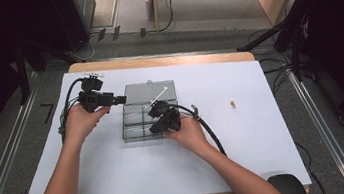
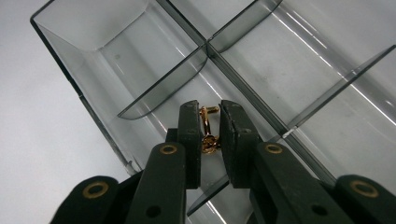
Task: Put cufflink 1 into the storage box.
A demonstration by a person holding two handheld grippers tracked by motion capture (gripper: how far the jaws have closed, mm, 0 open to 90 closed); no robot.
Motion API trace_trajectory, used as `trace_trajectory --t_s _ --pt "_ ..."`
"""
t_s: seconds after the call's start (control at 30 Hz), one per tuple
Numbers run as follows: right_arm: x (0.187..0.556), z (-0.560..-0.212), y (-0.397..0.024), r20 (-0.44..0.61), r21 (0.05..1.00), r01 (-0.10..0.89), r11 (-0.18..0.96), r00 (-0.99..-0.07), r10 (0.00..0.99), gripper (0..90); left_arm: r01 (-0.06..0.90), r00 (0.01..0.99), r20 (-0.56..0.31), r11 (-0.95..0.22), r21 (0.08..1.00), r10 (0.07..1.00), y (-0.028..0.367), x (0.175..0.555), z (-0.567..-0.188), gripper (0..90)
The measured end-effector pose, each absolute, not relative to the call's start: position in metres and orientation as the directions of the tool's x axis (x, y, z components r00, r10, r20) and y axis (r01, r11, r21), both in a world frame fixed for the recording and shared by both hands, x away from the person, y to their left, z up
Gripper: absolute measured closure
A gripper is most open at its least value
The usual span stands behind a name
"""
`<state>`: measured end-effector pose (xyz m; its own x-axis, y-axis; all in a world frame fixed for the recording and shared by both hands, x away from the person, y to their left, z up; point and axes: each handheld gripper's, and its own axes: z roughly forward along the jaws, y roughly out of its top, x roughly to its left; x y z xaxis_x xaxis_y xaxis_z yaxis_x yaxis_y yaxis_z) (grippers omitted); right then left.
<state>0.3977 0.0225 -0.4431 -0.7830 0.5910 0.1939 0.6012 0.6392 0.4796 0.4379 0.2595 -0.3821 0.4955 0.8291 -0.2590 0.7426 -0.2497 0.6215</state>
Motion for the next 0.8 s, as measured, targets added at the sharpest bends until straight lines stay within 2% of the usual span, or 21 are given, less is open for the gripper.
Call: trace_trajectory --t_s 0.4,0.8 --pt "0.399 -0.443 0.022 0.2 0.482 0.607 0.632 -0.778 0.595 76.1 0.743 0.494 -0.26 -0.247 0.621 0.83 0.26 0.438 -0.383 34.9" --pt "0.398 -0.418 0.004 0.21 0.539 0.602 0.588 -0.773 0.599 70.1 0.745 0.495 -0.261 -0.25 0.619 0.829 0.259 0.438 -0.383 34.9"
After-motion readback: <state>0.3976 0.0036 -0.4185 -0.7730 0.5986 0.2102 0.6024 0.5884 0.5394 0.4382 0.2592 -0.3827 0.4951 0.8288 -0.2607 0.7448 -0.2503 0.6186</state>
